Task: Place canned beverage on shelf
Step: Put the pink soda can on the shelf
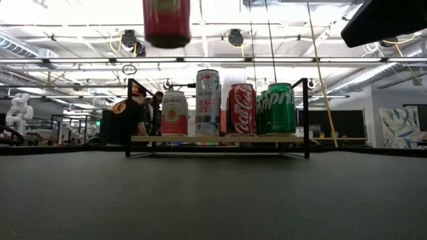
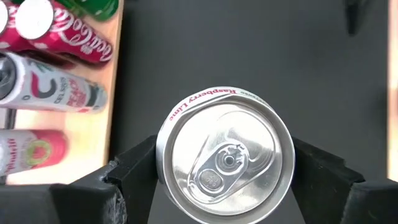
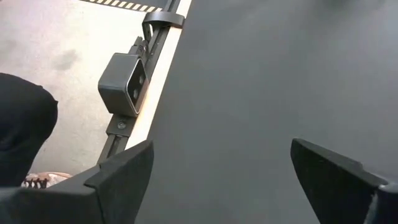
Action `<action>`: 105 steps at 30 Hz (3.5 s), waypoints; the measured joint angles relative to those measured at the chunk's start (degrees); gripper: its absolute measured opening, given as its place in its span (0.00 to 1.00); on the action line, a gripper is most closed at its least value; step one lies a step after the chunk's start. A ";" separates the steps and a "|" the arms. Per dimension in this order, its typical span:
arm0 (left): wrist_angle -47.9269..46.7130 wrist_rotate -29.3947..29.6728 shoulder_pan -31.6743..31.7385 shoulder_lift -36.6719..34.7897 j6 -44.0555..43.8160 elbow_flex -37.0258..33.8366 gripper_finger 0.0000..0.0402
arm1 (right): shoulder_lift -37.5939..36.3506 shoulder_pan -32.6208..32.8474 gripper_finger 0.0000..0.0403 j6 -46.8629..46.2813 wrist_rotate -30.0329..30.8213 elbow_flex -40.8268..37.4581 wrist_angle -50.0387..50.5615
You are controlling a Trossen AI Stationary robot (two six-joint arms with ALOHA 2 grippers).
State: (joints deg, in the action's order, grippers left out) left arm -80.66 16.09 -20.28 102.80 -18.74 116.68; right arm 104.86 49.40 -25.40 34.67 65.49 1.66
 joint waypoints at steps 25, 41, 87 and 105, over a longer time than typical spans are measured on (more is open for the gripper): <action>0.36 -9.63 24.03 0.07 21.40 -1.75 0.73 | 0.04 0.01 0.89 5.80 0.05 -0.04 0.84; 11.69 -14.72 33.37 -13.72 25.63 -22.40 0.73 | 0.07 0.51 0.89 2.94 0.18 -0.07 6.71; 28.71 -20.47 42.56 -14.43 39.10 -37.75 0.73 | 0.07 0.58 0.89 0.12 3.05 -0.07 6.35; 28.69 -20.23 44.31 -12.04 38.73 -37.73 0.73 | 0.07 0.62 0.89 -0.05 2.96 -0.04 6.57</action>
State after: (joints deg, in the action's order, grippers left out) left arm -51.96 -4.14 24.03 90.76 19.99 78.96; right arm 104.92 50.02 -25.45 37.63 65.45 8.23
